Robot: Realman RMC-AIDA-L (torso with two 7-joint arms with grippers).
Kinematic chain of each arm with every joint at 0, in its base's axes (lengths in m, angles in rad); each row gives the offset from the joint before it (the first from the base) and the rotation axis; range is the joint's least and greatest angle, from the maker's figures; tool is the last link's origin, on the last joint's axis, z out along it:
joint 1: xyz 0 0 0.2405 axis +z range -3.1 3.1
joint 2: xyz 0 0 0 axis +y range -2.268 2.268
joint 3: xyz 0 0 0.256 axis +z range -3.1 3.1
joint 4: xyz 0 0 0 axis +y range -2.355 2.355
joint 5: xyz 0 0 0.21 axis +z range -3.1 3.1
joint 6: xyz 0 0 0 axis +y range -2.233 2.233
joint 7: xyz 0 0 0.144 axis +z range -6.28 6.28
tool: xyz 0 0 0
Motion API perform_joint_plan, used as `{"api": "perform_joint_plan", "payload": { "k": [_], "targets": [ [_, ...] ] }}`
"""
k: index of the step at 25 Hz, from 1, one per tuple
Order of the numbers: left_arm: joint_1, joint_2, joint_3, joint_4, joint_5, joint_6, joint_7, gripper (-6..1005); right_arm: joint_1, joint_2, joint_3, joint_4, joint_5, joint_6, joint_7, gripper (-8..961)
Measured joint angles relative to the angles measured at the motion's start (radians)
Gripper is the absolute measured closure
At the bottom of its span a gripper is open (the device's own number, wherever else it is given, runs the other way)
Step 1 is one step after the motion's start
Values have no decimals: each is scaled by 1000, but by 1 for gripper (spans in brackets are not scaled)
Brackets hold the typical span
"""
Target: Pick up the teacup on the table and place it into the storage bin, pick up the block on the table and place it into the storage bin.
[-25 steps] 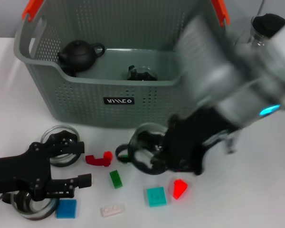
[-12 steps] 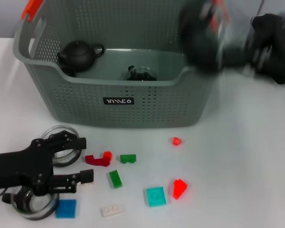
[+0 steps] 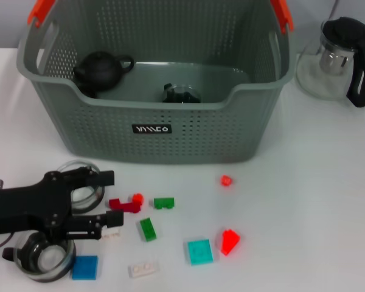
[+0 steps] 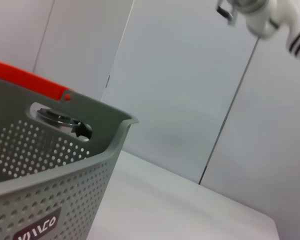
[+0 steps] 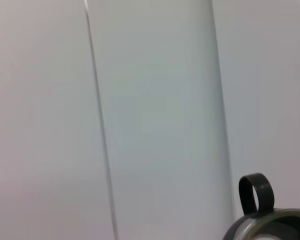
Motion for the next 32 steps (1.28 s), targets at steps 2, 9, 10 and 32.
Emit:
{"api": "perform_joint_plan", "payload": {
  "k": [2, 9, 10, 32],
  "targets": [
    [2, 0, 0, 0, 0, 0, -2, 126, 77, -20, -57, 6, -158, 33, 76, 895],
    [2, 0, 0, -3, 0, 0, -2, 126, 325, 59, -118, 121, -820, 95, 251, 875],
    [2, 0, 0, -4, 0, 0, -2, 126, 345, 63, -148, 169, -872, 123, 266, 872],
    [13, -9, -12, -7, 8, -32, 0, 127, 441, 62, -364, 637, -764, 386, 208, 800]
  ]
}}
